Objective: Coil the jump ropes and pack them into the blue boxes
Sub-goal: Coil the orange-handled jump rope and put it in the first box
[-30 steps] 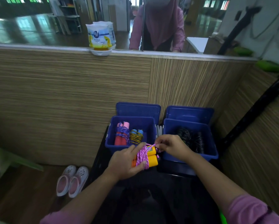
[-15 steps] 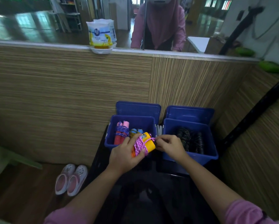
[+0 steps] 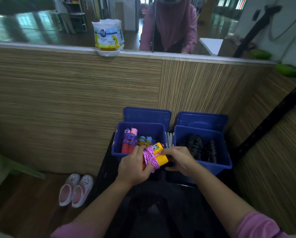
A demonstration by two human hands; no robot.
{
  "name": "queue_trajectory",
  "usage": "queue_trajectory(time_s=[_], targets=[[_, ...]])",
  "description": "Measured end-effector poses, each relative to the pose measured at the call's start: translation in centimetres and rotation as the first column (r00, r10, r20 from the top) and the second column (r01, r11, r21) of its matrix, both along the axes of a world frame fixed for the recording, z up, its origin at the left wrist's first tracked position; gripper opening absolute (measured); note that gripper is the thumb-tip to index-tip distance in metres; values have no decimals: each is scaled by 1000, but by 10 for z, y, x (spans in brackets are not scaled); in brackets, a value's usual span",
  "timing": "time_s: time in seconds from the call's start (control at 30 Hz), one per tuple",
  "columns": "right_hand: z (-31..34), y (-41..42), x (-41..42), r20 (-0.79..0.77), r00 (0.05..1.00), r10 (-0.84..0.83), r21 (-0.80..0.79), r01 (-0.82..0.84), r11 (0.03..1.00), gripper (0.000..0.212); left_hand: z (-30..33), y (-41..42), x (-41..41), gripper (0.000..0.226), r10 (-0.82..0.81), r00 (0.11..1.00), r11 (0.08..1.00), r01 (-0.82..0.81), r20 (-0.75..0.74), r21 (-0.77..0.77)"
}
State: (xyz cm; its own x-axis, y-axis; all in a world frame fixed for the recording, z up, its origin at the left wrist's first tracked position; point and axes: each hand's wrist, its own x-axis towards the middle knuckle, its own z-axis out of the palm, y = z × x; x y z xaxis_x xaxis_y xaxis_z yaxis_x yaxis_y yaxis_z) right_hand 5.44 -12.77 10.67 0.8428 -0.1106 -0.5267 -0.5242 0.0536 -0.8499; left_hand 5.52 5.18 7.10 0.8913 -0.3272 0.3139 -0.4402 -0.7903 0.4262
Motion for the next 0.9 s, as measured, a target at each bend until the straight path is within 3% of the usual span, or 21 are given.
queue_trajectory(time_s=[0.13,0.2,0.33,0.43,0.5,0.6,0.73,0.9], targets=[[-4,-2,-1,-112,991,74,111,-61,992,37,-1,-5,1,62,-7,999,1000,8,39,-21],[-7,-3,-2,-121,987,109,94,-98,991,34,-1,-8,1,61,4,999,1000,-3,34,-29],[-13,3,0,8,999,48,101,-49,994,23,0,-17,3,61,103,989,985,-115,-103,-126],[-12,12,7,168,976,-142,186,110,976,36,6,-29,8,43,144,932,887,-270,-332,-374],[-12,17,10,236,953,-189,185,147,972,31,6,-34,15,31,132,890,830,-340,-437,-442],[-16,19,14,290,941,-171,162,128,978,24,-1,-37,22,25,83,829,771,-405,-553,-491],[-28,22,19,304,950,-72,87,47,995,32,-4,-35,28,19,5,734,608,-542,-680,-580],[-44,27,26,305,952,-37,30,29,999,42,-11,-35,37,20,-7,678,552,-610,-735,-569]])
